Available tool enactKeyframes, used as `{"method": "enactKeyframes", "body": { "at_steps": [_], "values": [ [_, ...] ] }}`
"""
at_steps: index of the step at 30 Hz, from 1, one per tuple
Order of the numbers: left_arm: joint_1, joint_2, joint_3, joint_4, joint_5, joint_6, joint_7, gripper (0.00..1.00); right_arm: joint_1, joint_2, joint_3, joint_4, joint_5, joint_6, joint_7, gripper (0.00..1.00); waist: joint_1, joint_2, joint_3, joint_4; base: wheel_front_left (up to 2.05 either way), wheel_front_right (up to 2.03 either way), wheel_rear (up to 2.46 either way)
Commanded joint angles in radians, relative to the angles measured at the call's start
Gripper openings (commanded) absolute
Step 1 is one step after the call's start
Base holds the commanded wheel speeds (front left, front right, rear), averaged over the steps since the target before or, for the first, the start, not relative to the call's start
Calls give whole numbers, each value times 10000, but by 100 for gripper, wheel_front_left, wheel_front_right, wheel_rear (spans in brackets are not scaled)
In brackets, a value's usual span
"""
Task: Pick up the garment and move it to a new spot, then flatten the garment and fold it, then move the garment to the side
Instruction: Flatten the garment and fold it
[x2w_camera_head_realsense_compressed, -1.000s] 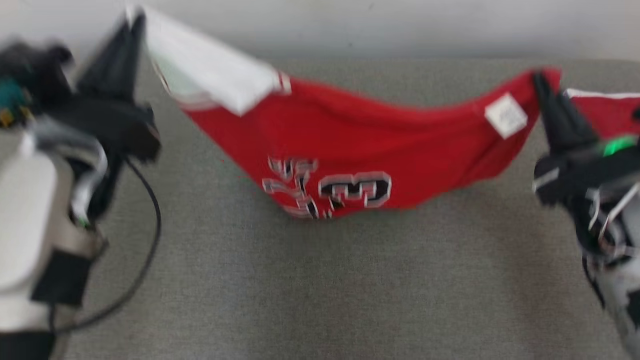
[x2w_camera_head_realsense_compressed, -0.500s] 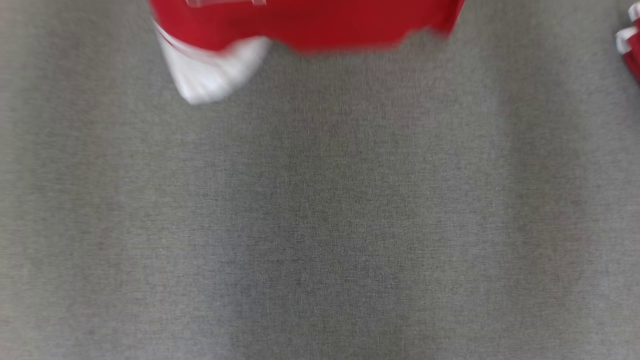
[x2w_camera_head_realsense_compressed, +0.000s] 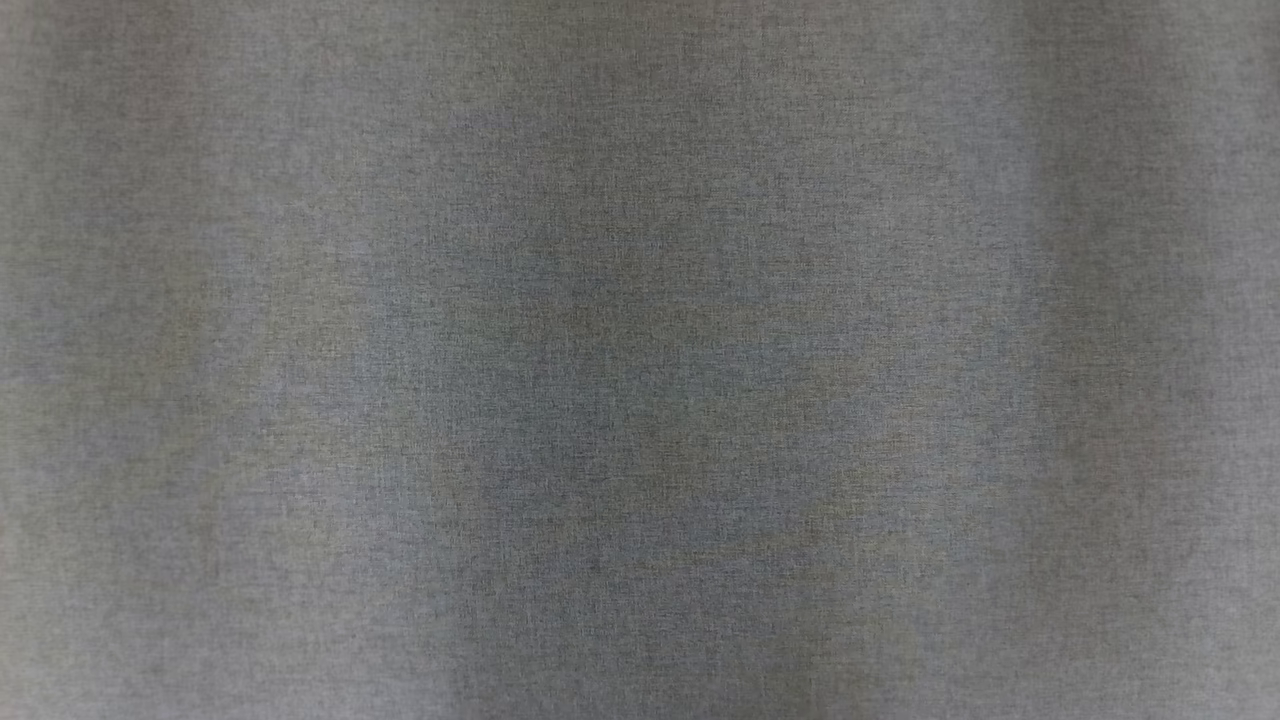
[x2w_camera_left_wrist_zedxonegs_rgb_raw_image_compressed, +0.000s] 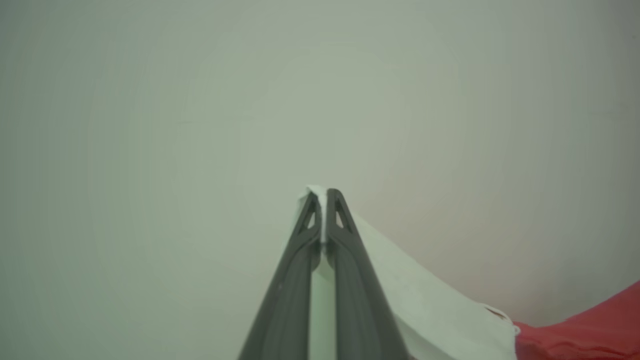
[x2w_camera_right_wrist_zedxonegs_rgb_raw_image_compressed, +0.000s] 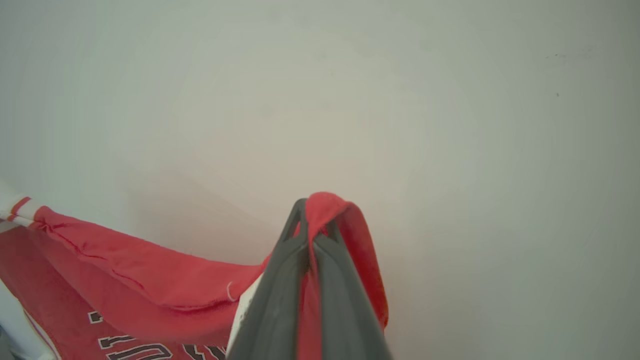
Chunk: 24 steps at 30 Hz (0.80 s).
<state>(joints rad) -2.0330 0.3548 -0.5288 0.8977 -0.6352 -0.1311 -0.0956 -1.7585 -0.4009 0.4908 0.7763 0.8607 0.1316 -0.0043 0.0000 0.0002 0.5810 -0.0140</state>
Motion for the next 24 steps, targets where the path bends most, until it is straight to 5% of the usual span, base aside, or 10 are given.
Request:
{"method": "enactKeyframes", "body": {
  "at_steps": [1, 10, 15, 24],
  "values": [
    [-220, -3, -108, 120, -201, 12, -88, 0, -96, -65, 117, 93, 118, -24, -114, 0, 0, -2, 12, -3, 0, 0, 0],
    [481, -76, -1164, 448, -1016, 12, -558, 0, 417, -305, 1210, 173, 1028, -24, -685, 0, 0, -2, -184, -49, 0, 0, 0],
    [2668, -2, -1716, -574, -2108, 11, -1164, 0, 2310, -1122, 2319, -1197, 1981, -24, -1286, 0, 0, -2, -1123, 74, 0, 0, 0],
    [7209, 754, -1108, -3067, -3490, 333, -1629, 0, 5986, -2906, 3358, -3440, 3220, -23, -2150, 0, 0, -2, -2563, 427, 0, 0, 0]
  ]
}}
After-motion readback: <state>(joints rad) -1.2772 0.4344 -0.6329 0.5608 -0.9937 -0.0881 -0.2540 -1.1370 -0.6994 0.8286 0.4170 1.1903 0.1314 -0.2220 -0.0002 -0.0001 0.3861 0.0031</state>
